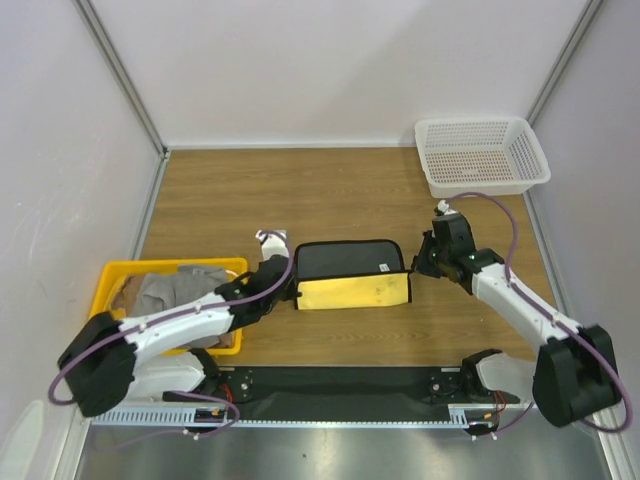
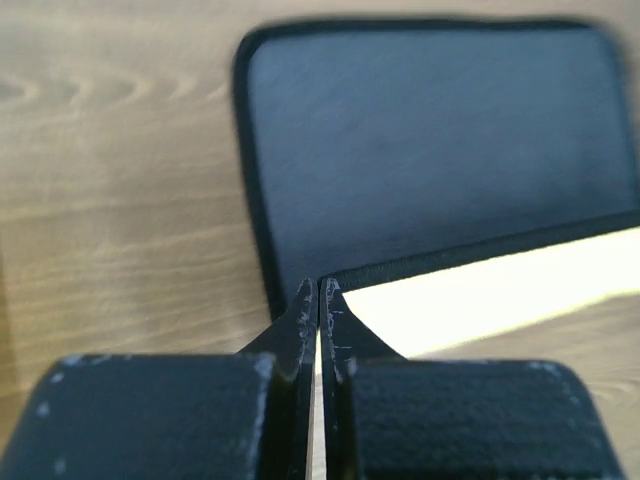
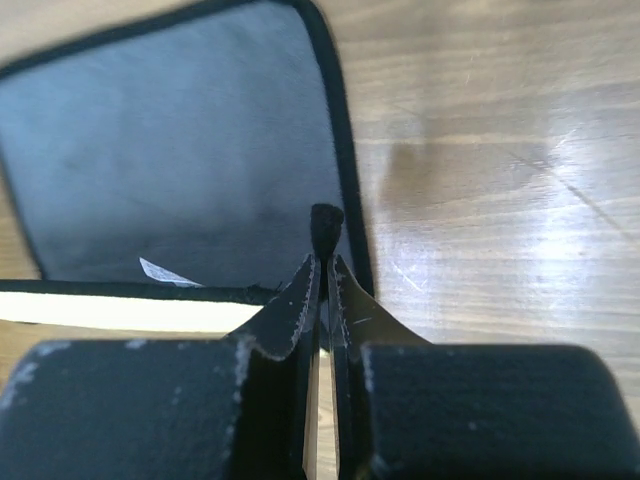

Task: Fold and stack the towels
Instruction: Fold the towel

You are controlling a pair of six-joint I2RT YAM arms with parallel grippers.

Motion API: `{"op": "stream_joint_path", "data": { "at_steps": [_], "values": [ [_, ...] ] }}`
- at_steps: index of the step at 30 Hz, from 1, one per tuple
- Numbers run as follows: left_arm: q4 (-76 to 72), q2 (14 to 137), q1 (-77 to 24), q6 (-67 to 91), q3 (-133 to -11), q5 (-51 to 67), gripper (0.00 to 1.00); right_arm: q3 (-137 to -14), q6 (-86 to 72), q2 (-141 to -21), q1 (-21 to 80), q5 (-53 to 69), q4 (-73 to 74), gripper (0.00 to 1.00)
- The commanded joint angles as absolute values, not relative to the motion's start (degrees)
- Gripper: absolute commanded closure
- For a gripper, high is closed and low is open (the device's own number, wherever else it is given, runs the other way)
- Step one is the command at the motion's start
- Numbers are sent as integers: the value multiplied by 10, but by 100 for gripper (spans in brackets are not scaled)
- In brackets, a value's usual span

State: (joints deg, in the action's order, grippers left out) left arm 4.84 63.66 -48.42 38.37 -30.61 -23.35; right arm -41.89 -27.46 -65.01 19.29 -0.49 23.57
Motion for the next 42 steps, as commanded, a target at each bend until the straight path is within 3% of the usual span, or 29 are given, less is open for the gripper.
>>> {"op": "stream_joint_path", "data": {
  "at_steps": [1, 10, 25, 42],
  "values": [
    [97, 683, -483, 419, -345, -298, 100, -435, -272, -701, 189, -16, 205, 100],
    [127, 795, -464, 399, -438, -320, 100, -494, -256, -807, 184, -22, 186, 100],
    [84, 809, -409, 334, -499, -328, 100, -546, -248, -828, 174, -33, 145, 100],
    [82, 993, -359, 310, -616, -325, 100, -598, -230, -972, 163, -49, 80, 100]
  ]
}}
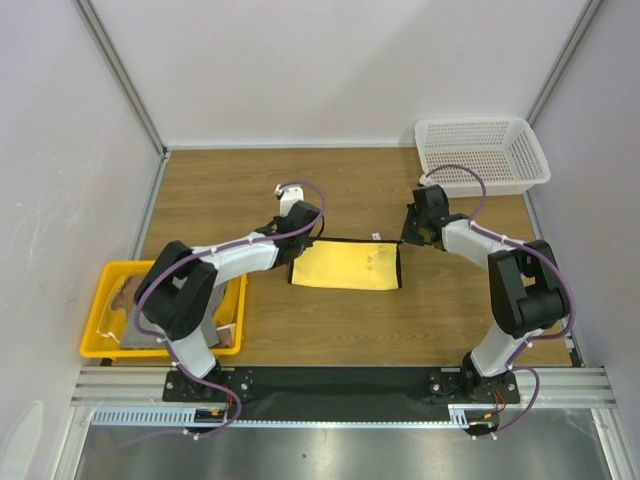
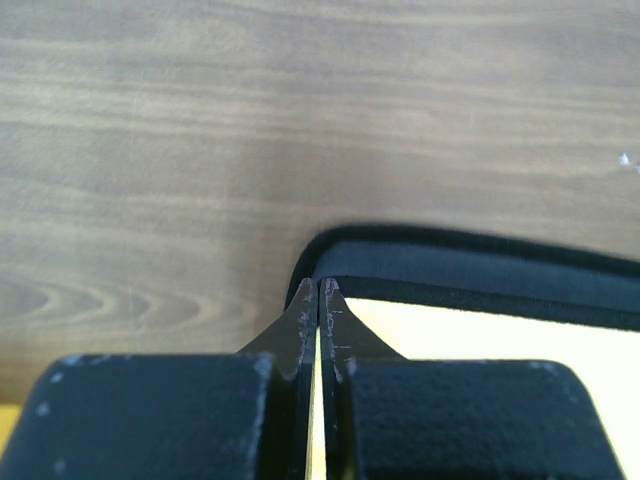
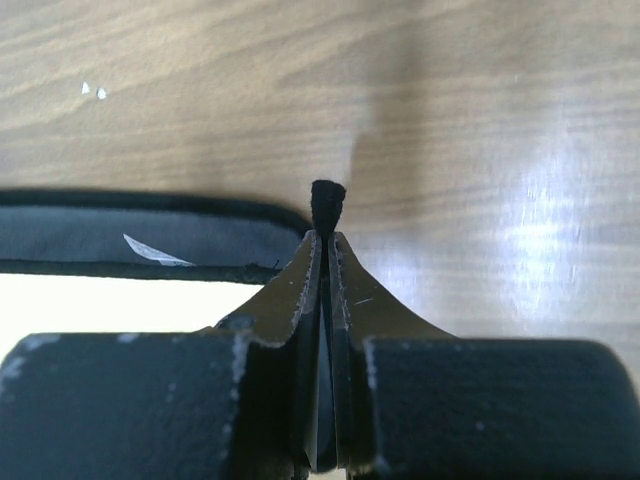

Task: Fold and stack the towels
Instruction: Fold the towel

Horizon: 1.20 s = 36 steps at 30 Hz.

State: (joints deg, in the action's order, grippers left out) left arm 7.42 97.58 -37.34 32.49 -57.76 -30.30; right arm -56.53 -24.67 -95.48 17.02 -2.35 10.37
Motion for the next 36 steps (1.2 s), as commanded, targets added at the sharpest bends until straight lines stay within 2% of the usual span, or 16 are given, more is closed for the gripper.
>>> {"op": "stream_joint_path", "data": {
  "at_steps": [1, 15, 22, 23, 24, 25, 26, 27, 28, 29, 30, 31, 34, 36],
  "values": [
    [94, 1007, -355, 310, -630, -326, 100, -602, -229, -978, 163, -49, 83, 100],
    [149, 1080, -350, 310, -689, -324, 99, -621, -221, -1024, 162, -64, 99, 100],
    [157, 1085, -351, 296, -700, -337, 89, -647, -211, -1041, 162, -61, 114, 100],
    [158, 1087, -351, 291, -703, -338, 88, -650, -208, -1042, 162, -60, 121, 97],
    [160, 1087, -350, 288, -705, -344, 87, -658, -205, -1042, 162, -55, 125, 93],
    [162, 1085, -350, 286, -709, -347, 78, -661, -204, -1042, 163, -52, 127, 86],
    [163, 1082, -350, 282, -710, -352, 70, -664, -200, -1040, 163, -46, 132, 66],
    [163, 1079, -351, 279, -712, -354, 62, -668, -200, -1033, 162, -43, 133, 55],
    [163, 1071, -350, 275, -715, -358, 44, -671, -199, -1028, 163, -40, 134, 46],
    [165, 1065, -350, 271, -718, -359, 36, -675, -199, -1023, 162, -36, 142, 30],
    [166, 1058, -351, 267, -721, -359, 25, -683, -198, -1013, 162, -34, 145, 24],
    [168, 1050, -351, 265, -726, -359, 19, -687, -198, -1008, 163, -32, 156, 19],
    [183, 1013, -351, 262, -733, -346, 13, -703, -198, -979, 162, -18, 182, 6],
    [184, 974, -351, 263, -724, -324, 10, -698, -208, -956, 163, 13, 186, 2]
  ]
}}
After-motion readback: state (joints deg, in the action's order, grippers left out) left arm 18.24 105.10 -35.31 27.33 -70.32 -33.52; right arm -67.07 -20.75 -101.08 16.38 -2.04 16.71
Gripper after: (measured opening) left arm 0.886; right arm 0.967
